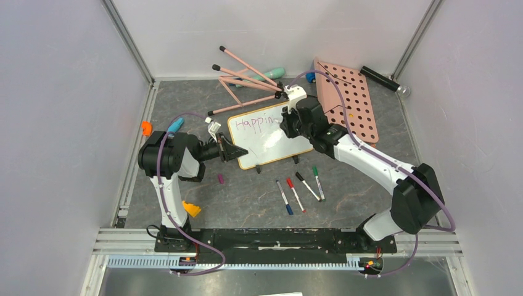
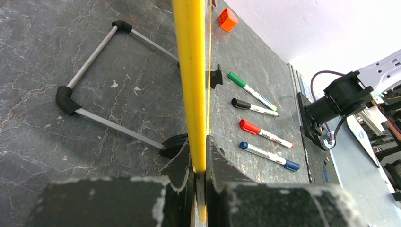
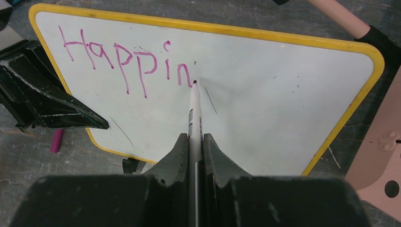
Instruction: Write a sentence on the whiteboard
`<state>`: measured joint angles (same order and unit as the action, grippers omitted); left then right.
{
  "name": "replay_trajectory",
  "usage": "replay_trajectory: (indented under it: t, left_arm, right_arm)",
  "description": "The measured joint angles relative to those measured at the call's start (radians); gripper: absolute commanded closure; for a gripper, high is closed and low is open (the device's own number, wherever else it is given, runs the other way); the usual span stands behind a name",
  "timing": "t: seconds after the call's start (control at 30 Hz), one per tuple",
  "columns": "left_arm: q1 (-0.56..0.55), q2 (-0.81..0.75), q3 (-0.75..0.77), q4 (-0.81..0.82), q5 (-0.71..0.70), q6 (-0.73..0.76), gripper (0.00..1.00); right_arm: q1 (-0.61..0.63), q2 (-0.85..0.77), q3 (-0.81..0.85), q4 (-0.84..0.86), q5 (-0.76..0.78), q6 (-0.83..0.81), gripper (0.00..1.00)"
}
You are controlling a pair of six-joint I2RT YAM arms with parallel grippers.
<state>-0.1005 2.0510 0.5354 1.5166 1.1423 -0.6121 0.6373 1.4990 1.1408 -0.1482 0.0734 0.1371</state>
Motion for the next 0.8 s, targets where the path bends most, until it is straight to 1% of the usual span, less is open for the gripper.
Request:
replay_trajectory:
  t: [0.33, 0.5, 0.8]
  left_arm:
    - [0.000, 0.000, 0.000, 0.000, 0.000, 0.000, 0.92]
    - [0.000, 0.000, 0.000, 0.000, 0.000, 0.000, 0.92]
    - [0.000, 0.000, 0.000, -0.001, -0.002, 0.000, 0.92]
  right_arm:
    - [-0.005, -0.007, 0.019, -0.005, 0.011, -0.001, 1.00]
    - [-0.006, 0.019, 0.047, -0.003, 0.011, -0.001, 1.00]
    - [-0.007, 0.041, 0.049, -0.005, 0.015, -0.001, 1.00]
